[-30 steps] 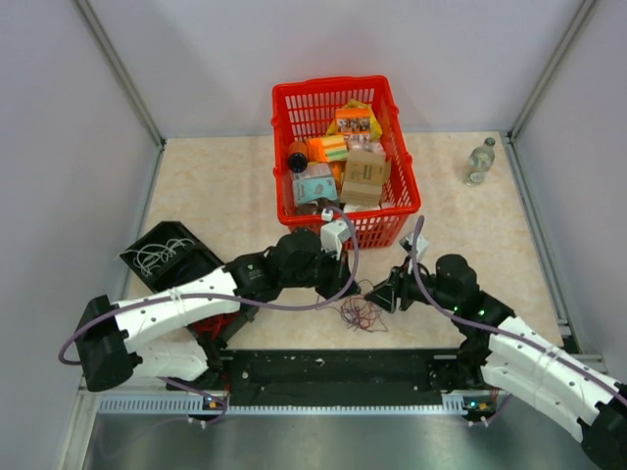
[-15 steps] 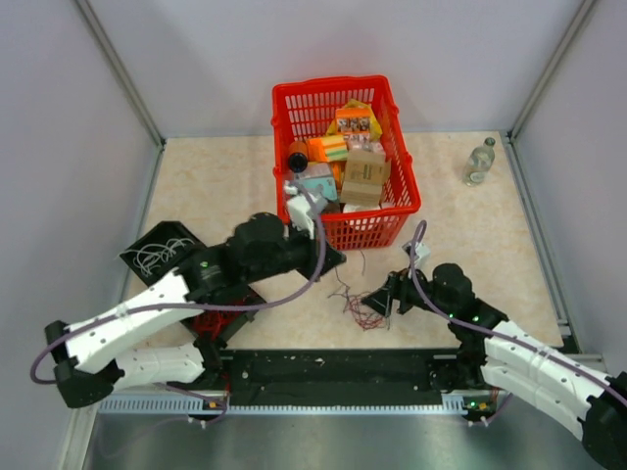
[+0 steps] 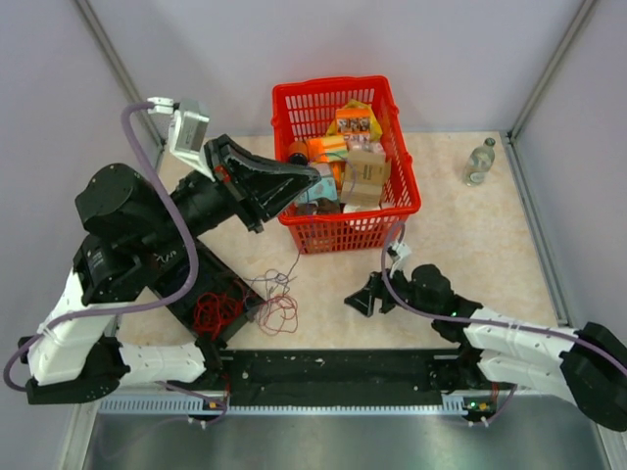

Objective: Untangle the cables

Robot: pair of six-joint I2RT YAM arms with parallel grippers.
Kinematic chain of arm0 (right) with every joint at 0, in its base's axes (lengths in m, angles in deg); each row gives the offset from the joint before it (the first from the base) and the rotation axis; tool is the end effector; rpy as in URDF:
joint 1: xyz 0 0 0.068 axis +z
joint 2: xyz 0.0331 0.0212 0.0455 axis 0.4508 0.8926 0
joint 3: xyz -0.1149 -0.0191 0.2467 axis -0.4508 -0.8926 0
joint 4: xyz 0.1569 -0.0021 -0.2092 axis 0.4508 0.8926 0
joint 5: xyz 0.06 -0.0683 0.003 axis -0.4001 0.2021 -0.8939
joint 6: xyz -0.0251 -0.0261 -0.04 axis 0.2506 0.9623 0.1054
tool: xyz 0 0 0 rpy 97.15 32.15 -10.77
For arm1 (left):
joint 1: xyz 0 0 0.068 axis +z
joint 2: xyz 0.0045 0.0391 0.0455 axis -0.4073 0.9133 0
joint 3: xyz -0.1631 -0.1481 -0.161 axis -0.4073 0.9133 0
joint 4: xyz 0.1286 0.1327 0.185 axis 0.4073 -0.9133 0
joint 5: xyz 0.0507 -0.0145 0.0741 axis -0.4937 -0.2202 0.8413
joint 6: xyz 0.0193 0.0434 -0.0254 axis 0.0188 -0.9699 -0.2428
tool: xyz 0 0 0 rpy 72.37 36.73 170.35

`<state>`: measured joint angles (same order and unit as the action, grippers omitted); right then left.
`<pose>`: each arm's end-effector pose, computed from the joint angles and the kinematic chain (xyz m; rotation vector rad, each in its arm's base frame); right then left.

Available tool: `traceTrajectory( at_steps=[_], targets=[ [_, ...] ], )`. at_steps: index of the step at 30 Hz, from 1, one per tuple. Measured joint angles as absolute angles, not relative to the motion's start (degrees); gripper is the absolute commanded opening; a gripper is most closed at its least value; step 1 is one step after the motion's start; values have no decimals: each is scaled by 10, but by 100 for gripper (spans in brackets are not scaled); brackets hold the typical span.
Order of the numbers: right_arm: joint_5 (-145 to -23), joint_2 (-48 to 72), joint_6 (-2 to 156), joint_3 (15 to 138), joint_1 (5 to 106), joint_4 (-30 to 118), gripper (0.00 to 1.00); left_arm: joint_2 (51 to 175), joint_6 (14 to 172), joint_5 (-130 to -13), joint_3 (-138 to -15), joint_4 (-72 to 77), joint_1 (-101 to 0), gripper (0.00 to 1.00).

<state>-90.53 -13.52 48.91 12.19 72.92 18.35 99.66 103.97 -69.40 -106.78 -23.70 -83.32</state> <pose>0.1263 0.1439 0.1682 -0.3876 2.0458 1.1503 0.0727 -0.1298 0.5821 0.5396 1.2957 -1.2718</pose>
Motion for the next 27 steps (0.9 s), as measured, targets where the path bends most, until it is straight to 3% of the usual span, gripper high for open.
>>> traceTrajectory(
  at_steps=[4,10,15,16,17,18,19,20,25,27],
  targets=[
    [-859,-168,507,142,732,222,86,1041,1025,-692,-1128,-242,-833,0],
    [-927,-316,529,140,741,199,88,1074,1015,-675,-1136,-256,-833,0],
    [-885,-279,531,139,814,143,83,1091,1015,-673,-1137,-257,-833,0],
    [-858,-258,531,139,830,142,75,1094,1015,-673,-1142,-261,-833,0],
    [-835,-241,530,139,839,143,57,1098,1014,-672,-1149,-266,-833,0],
    [-795,-216,526,142,848,153,37,1101,1013,-671,-1160,-272,-833,0],
    [-744,-187,511,149,853,175,7,1103,1012,-671,-1171,-275,-833,0],
    [-695,-166,493,156,853,204,1,1106,1010,-671,-1188,-281,-833,0],
    [-538,-156,406,169,823,324,0,1105,984,-655,-1257,-311,-833,0],
    [-504,-180,372,165,801,360,5,1104,965,-642,-1286,-313,-833,0]
  ],
)
